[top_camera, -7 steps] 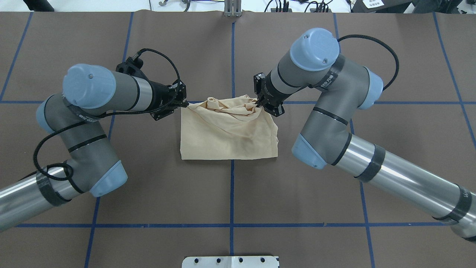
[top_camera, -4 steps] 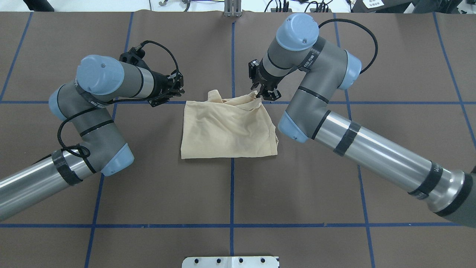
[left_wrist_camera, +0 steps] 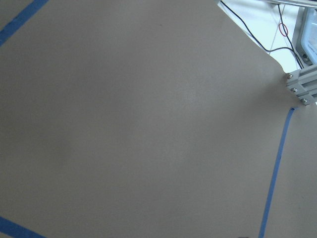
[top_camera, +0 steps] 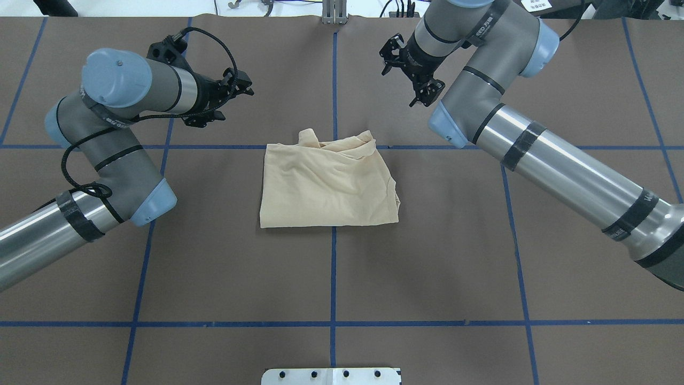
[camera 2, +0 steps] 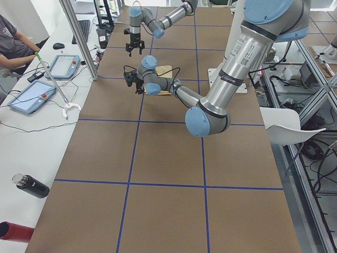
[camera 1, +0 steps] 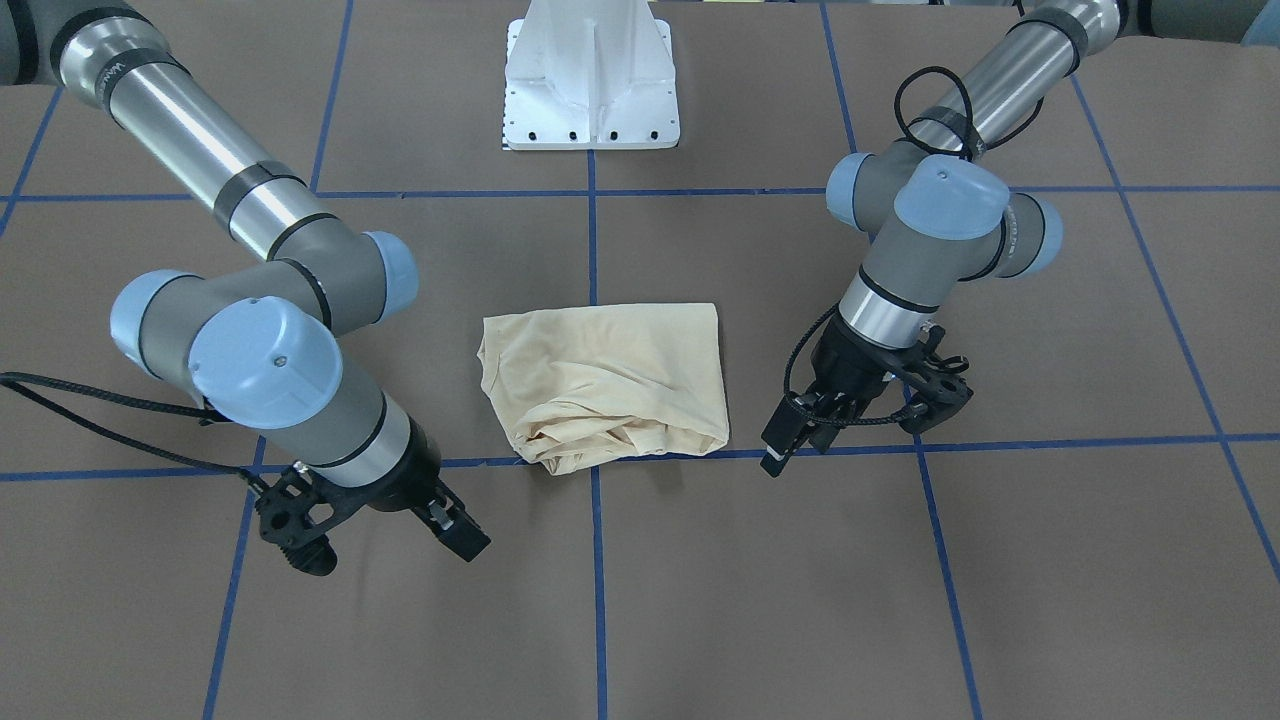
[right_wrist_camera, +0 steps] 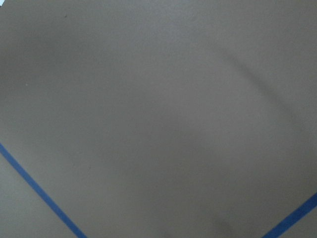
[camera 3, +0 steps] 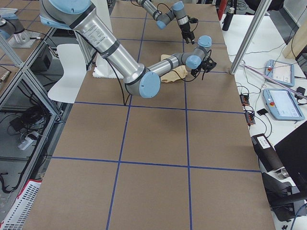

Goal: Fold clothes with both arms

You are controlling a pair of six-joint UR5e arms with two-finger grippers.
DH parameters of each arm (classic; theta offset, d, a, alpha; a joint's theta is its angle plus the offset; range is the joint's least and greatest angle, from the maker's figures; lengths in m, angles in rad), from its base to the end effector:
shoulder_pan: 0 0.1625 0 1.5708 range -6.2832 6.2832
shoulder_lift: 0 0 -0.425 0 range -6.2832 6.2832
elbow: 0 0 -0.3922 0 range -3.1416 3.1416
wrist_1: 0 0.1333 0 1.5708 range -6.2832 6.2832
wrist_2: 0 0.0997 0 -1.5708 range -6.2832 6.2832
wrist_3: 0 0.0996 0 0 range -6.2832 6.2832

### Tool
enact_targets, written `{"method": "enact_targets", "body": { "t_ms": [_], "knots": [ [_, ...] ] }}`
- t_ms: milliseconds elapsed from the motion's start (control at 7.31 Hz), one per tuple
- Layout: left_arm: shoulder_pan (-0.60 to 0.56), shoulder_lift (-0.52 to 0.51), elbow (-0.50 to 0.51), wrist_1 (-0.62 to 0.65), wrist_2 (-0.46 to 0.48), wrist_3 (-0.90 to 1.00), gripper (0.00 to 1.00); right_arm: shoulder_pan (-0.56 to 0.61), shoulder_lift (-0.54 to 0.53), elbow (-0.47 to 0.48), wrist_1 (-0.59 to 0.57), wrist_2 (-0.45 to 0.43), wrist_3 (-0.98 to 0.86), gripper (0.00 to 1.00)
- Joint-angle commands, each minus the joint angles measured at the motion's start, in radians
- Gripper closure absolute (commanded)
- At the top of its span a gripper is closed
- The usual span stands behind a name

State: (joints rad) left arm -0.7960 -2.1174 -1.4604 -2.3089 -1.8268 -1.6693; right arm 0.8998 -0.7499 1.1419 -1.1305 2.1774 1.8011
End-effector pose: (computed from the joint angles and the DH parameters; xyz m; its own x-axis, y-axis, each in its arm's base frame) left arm 0.4151 -0.5785 0.3051 0.2169 -0.3576 -0.9083 0.5519 0.8124 -0.1880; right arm -0.4382 -0.6750 0.2837 0.3205 0.7053 0.6324 -0.4668 0.6984 -0.5424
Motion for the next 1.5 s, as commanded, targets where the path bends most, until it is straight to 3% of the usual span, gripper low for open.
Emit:
{"method": "enact_targets", "body": {
  "t_ms": [0, 274, 410, 684, 821, 1095, 1368],
  "knots": [
    [-0.035, 0.128, -0.169, 0.011, -0.058, 0.307, 0.0, 0.083, -0.205, 0.173, -0.006, 0.022, -0.275, 0.0],
    [-0.127, 0.294, -0.288, 0.041, -0.113, 0.681, 0.0, 0.181, -0.367, 0.221, -0.003, 0.042, -0.644, 0.0],
    [-0.219, 0.368, -0.317, 0.077, -0.185, 0.905, 0.0, 0.268, -0.481, 0.27, -0.005, 0.094, -0.872, 0.0],
    [-0.442, 0.46, -0.313, 0.141, -0.317, 1.291, 0.0, 0.44, -0.621, 0.272, -0.006, 0.174, -1.239, 0.0],
    [-0.533, 0.465, -0.305, 0.242, -0.345, 1.482, 0.0, 0.493, -0.64, 0.268, -0.068, 0.164, -1.405, 0.0],
    [-0.684, 0.465, -0.27, 0.403, -0.354, 1.695, 0.0, 0.628, -0.635, 0.272, -0.301, 0.157, -1.763, 0.0],
    [-0.767, 0.468, -0.242, 0.538, -0.521, 1.804, 0.0, 0.624, -0.625, 0.274, -0.377, 0.15, -1.797, 0.0]
  ]
}}
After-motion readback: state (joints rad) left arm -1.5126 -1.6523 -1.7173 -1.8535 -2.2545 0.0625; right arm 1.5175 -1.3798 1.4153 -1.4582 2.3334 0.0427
